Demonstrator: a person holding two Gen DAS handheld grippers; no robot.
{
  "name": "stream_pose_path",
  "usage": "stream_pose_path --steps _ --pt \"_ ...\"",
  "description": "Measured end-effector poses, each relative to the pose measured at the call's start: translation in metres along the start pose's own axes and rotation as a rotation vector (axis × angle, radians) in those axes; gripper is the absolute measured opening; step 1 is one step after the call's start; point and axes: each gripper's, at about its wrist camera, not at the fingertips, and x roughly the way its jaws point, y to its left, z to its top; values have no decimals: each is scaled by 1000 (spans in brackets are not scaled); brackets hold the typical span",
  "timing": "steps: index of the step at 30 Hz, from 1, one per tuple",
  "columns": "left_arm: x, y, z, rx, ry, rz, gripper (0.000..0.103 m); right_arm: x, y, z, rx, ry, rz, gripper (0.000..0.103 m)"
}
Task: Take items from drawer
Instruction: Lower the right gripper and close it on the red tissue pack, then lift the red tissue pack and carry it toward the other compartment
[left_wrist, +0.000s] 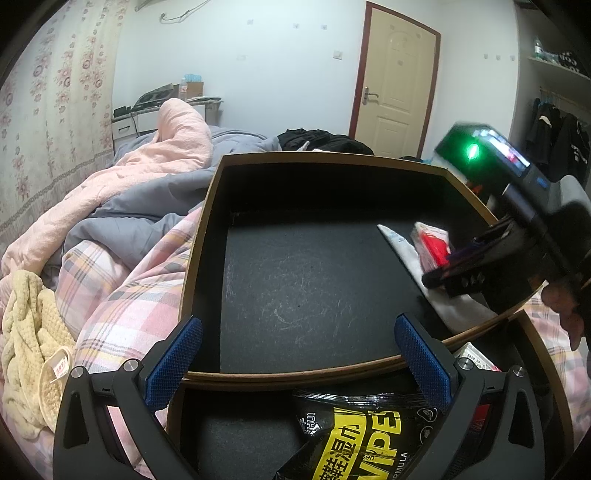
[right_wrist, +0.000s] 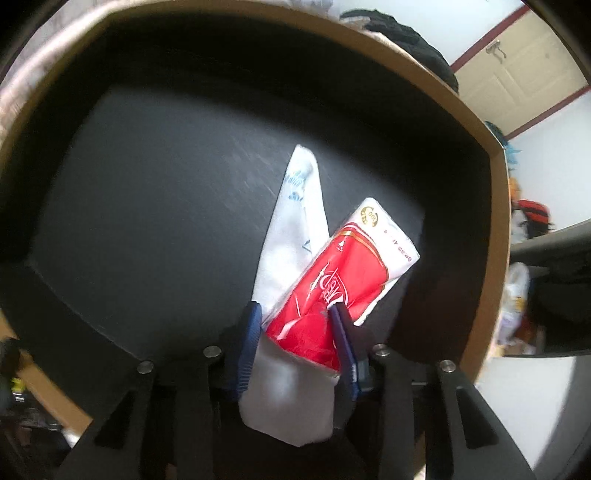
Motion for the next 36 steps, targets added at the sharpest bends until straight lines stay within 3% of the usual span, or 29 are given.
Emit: stream_pose_path --steps 9,17,23,36 --pt "0 0 0 1 0 0 103 -33 -5 -12 64 -152 119 28" --pt "0 0 0 1 -1 0 103 -56 -26 -36 161 -259 219 28" --pt "-1 0 -1 0 -1 0 103 -63 -57 -36 216 -330 289 28" --pt "-1 0 -1 1 -2 1 103 -89 -70 -88 245 -489 467 28"
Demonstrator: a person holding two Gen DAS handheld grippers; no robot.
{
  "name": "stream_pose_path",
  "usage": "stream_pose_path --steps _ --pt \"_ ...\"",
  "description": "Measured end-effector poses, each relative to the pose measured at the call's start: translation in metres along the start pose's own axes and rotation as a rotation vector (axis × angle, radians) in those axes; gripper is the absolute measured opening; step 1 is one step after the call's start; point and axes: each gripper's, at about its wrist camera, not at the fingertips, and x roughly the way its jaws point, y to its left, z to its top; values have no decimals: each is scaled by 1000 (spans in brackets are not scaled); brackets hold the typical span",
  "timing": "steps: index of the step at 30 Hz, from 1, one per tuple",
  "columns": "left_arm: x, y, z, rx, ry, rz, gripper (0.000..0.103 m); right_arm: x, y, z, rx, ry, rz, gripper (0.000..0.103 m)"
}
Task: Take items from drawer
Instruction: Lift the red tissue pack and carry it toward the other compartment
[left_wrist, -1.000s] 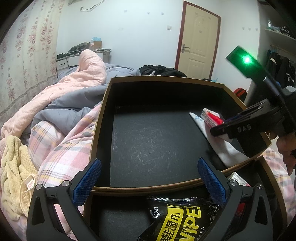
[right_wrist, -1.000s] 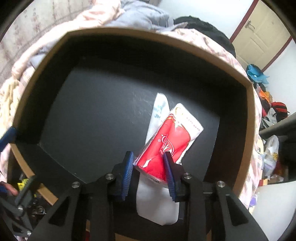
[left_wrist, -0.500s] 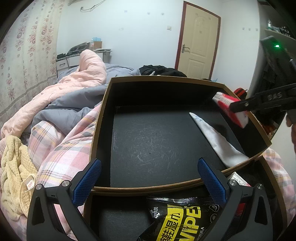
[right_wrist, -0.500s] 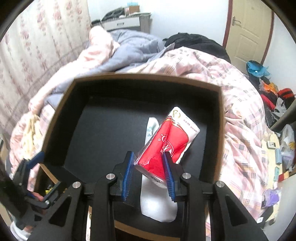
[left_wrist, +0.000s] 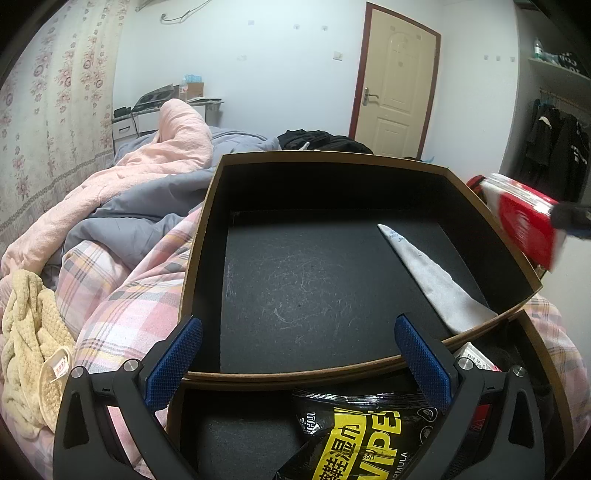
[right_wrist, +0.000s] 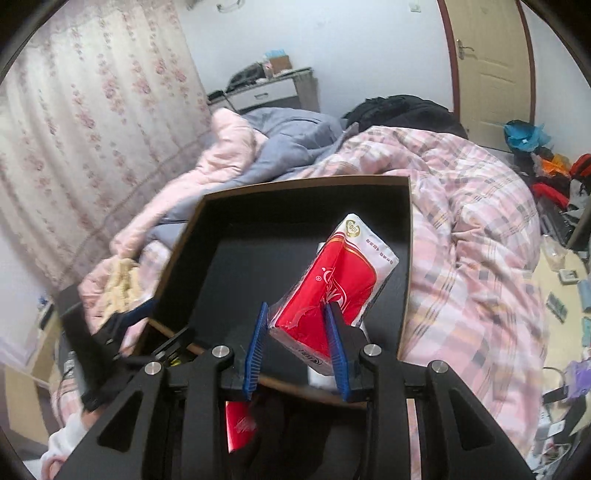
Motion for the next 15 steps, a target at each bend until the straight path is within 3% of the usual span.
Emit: stream_pose_path --steps 7,12,15 --pt "0 0 0 0 0 0 103 -9 9 -35 -16 1 150 28" --pt "0 0 0 0 0 0 103 13 8 -48 -54 90 277 28" --pt "0 0 0 0 -1 0 103 33 5 -51 -64 150 297 28"
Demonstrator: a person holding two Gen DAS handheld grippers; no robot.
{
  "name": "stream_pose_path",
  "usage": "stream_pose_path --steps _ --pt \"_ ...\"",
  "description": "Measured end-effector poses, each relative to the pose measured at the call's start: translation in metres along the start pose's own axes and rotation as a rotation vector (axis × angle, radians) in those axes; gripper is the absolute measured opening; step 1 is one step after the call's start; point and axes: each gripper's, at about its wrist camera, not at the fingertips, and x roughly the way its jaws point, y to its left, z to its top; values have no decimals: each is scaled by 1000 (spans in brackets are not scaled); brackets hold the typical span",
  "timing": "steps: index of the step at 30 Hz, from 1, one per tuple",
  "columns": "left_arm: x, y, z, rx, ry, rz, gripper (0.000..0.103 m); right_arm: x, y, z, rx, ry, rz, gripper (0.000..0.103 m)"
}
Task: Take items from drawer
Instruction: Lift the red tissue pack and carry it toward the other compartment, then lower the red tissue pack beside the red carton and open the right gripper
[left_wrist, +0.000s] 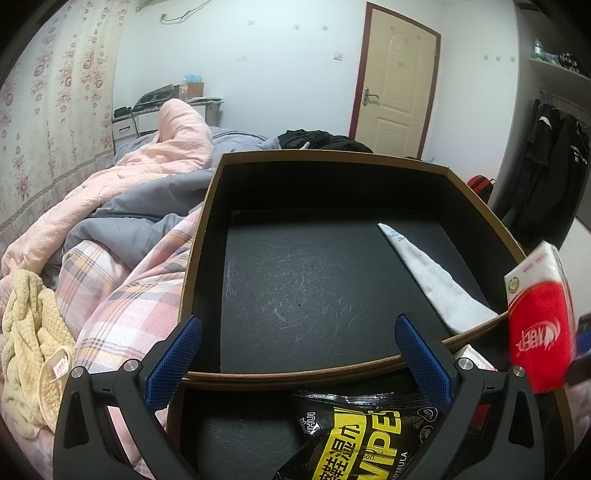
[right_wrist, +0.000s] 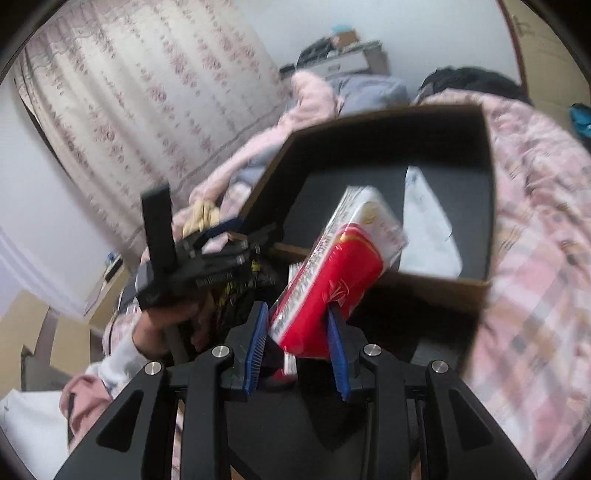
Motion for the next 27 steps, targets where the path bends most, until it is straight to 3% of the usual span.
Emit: stream_pose_path --steps 9,18,23,25,26,27 --pt "0 0 0 0 -1 0 103 31 -6 -10 -60 170 15 28" --pt "0 0 -1 0 -1 1 103 21 9 -26 -191 278 32 28" --pt "-1 0 -1 0 -1 0 103 5 7 -31 -231 289 7 28" --pt "-1 0 -1 1 -2 1 103 0 4 -29 -227 273 6 34" --pt "-1 0 -1 0 -2 1 103 -4 3 -27 -222 256 4 46" --pt "0 0 -1 0 -2 0 103 -10 1 -25 -214 229 1 65"
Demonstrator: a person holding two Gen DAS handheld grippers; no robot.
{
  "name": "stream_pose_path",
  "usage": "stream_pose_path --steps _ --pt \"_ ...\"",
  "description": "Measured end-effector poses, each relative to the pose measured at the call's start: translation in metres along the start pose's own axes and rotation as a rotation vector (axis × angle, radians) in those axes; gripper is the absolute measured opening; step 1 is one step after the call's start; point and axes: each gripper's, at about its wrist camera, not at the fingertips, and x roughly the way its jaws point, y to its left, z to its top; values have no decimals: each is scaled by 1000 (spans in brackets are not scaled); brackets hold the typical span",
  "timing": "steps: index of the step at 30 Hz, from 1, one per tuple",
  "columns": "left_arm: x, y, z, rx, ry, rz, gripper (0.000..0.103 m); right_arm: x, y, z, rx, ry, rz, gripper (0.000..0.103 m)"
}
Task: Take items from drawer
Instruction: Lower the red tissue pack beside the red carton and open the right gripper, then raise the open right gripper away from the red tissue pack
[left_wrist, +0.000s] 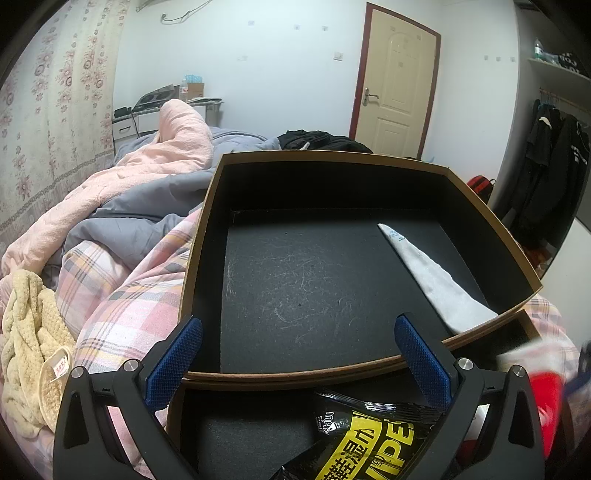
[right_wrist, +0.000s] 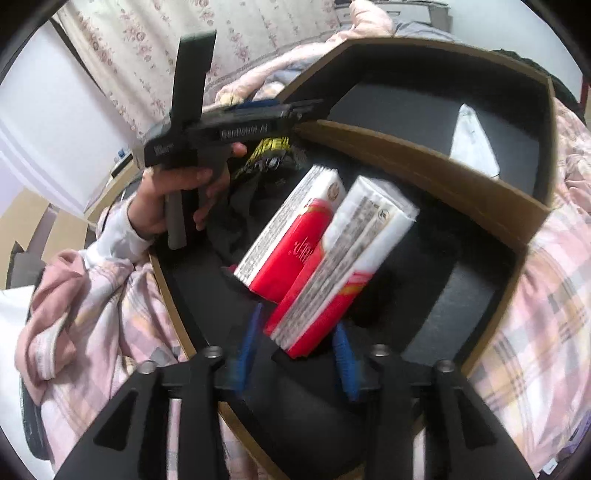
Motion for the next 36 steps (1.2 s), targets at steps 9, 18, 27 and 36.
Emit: stream_pose_path --steps 9,18,27,36 --pt "0 0 0 0 -1 0 103 -24 -14 17 97 -187 -108 82" --pt "0 0 -1 0 -1 0 103 -27 -12 32 102 -494 -518 82" --pt "0 0 0 -1 0 0 103 -9 -17 29 97 -529 -694 83" --pt "0 0 -1 1 -1 1 103 -2 -29 41 126 -429 -725 86"
